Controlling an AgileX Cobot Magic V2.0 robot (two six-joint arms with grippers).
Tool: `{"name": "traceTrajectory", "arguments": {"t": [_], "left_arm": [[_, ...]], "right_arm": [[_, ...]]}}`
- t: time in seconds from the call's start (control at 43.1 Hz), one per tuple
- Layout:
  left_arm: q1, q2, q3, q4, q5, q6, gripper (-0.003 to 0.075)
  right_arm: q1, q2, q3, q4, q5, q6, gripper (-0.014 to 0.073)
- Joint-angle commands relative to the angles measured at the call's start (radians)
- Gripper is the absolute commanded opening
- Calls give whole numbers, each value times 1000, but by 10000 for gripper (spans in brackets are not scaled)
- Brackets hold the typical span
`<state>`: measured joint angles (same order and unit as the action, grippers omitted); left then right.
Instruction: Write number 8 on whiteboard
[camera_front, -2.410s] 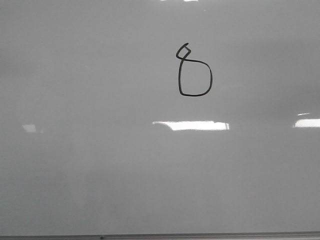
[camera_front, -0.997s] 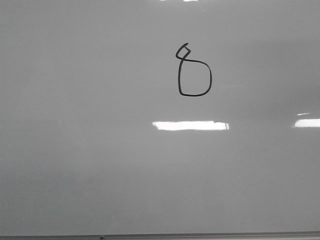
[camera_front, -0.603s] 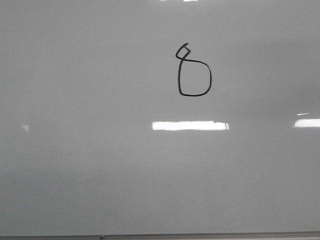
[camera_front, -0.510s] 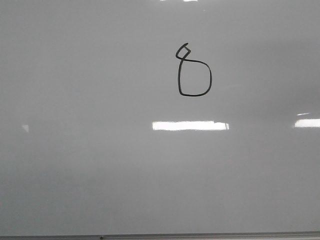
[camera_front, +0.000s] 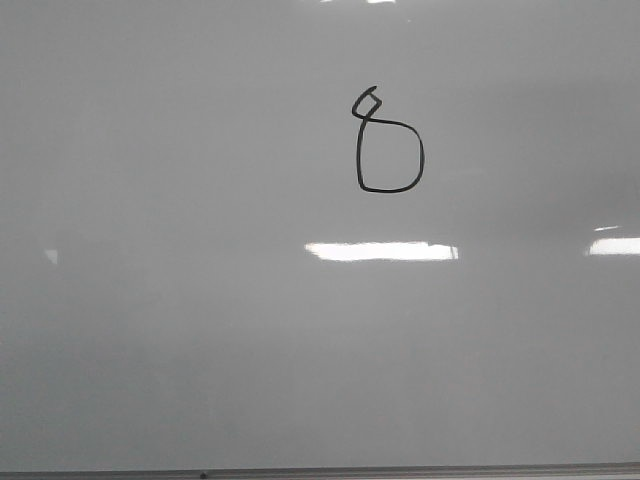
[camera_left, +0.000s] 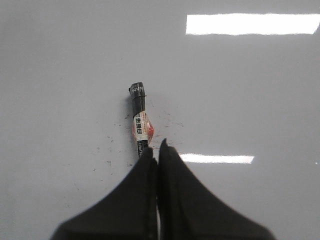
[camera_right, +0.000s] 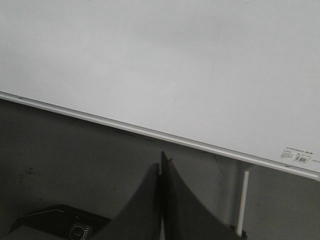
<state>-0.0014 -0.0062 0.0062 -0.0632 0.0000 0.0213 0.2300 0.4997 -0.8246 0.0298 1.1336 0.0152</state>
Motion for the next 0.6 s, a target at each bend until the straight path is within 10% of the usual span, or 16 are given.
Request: {"name": "traceTrajectory", "arguments": {"t": [0.0, 0.417, 0.579], "left_arm": [[-7, -13, 15, -8, -92, 2, -20], [-7, -13, 15, -8, -92, 2, -20], [-7, -13, 15, -8, -92, 2, -21]], "right_arm": [[-6, 6, -25, -9, -54, -1, -108], [-6, -1, -21, -13, -60, -1, -108], [-70, -113, 73, -40, -267, -1, -108]]}}
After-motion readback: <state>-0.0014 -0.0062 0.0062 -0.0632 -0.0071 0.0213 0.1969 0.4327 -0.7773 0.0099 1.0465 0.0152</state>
